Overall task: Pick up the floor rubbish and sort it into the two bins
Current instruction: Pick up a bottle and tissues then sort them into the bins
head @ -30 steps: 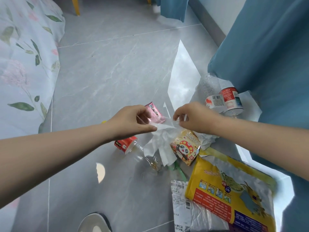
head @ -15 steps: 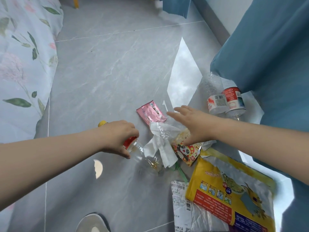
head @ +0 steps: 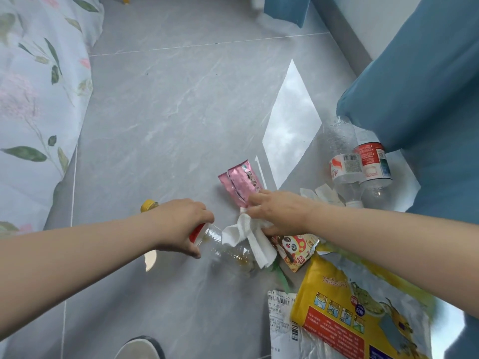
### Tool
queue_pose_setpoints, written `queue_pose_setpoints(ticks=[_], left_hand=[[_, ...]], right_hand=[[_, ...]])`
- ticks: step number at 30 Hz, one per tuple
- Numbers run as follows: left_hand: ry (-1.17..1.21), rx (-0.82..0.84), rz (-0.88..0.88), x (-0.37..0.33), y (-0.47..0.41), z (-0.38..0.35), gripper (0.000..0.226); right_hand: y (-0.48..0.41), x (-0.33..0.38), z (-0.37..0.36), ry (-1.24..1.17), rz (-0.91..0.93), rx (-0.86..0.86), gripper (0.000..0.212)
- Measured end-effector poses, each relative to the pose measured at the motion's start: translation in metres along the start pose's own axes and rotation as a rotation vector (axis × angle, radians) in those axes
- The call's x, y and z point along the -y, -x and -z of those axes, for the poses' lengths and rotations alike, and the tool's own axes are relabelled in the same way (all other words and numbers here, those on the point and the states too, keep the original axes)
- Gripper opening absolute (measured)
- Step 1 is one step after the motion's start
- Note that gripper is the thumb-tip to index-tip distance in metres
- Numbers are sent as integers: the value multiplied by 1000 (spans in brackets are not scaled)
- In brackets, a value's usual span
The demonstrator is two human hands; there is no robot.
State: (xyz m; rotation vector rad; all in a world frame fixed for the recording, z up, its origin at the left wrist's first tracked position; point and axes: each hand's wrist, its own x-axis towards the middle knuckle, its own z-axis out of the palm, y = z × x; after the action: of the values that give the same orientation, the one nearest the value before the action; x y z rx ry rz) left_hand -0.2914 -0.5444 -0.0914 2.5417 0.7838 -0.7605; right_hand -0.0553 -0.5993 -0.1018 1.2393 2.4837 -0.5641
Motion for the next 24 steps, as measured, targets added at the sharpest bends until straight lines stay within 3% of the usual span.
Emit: queue_pose_setpoints(ticks=[3, 8, 15, 17, 20, 24], left_hand=[[51, -21, 11, 2, 3, -4, 64], [85, -24, 20, 4, 3, -5, 62], [88, -40, 17, 4, 4, -5, 62], [90, -40, 19, 4, 4, -5, 63], [86, -38, 28, 4, 3, -5, 64], [78, -31, 35, 4, 2, -5, 66]], right_hand=[[2, -9, 4, -184, -91, -83, 29], [3, -25, 19, -399, -316, -294, 24], [-14, -37, 32, -594, -561, -397, 19], [-22, -36, 30, -581, -657, -339, 29], [-32, -30, 29, -508, -729, -210, 60], [-47, -22, 25, -525, -789, -162, 81]])
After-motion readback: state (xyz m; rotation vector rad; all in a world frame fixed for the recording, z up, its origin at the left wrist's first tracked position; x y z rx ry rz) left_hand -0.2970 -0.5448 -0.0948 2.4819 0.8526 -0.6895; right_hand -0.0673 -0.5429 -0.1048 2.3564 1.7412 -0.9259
